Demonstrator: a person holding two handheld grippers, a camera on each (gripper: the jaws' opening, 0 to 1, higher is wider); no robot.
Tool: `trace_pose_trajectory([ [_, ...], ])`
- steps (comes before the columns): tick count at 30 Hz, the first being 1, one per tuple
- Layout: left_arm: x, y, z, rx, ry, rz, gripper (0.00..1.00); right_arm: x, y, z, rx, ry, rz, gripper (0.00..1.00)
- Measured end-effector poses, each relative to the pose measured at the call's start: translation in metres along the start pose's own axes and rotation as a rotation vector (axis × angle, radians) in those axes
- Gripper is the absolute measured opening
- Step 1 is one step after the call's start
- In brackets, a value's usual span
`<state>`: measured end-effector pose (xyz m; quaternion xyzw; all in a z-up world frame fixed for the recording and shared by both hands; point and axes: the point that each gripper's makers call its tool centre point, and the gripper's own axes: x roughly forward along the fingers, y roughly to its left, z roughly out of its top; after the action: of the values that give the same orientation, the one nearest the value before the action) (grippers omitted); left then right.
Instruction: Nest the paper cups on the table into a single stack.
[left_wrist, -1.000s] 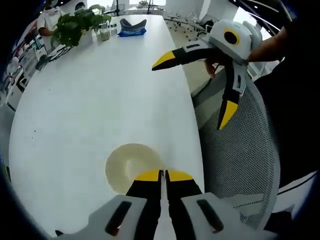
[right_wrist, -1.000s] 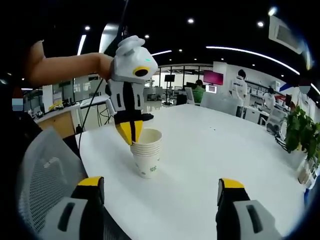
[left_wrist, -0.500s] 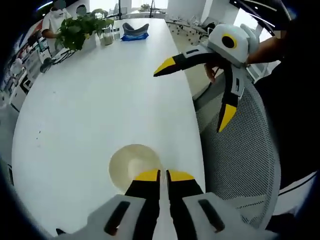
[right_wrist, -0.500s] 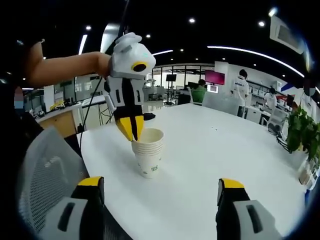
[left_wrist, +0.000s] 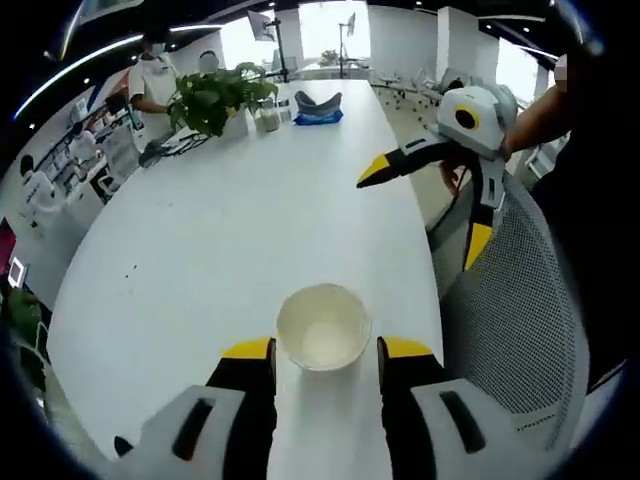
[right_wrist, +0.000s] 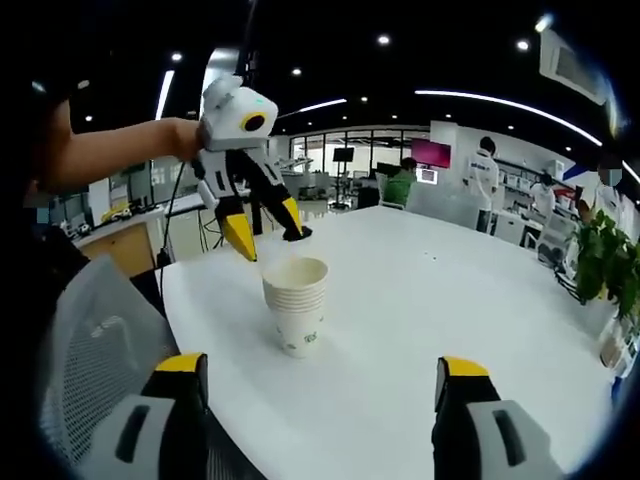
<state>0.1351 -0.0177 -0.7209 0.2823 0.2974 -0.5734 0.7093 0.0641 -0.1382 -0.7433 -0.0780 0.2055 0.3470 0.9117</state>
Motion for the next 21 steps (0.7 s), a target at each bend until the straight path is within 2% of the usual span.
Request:
trace_pose_trajectory([
  [4, -0.001, 0.002, -0.008, -0.037, -0.024, 0.021, 0.53, -0.001, -0.003, 0.006, 0.002, -0.019, -0.001, 0.96],
  [8, 0.004, 0.0, -0.013, -0.082, -0.081, 0.046, 0.6, 0.001, -0.005, 0.015, -0.003, -0.037, 0.005, 0.96],
  [11, 0.011, 0.001, -0.022, -0.121, -0.118, 0.05, 0.63, 0.005, -0.005, 0.021, -0.012, -0.052, 0.018, 0.95],
  [16, 0.02, -0.005, -0.026, -0.156, -0.169, 0.07, 0.65, 0.011, -0.005, 0.025, -0.016, -0.059, 0.034, 0.94],
  [21, 0.032, -0.007, -0.035, -0.164, -0.19, 0.098, 0.69, 0.018, -0.007, 0.027, -0.018, -0.062, 0.044, 0.92],
])
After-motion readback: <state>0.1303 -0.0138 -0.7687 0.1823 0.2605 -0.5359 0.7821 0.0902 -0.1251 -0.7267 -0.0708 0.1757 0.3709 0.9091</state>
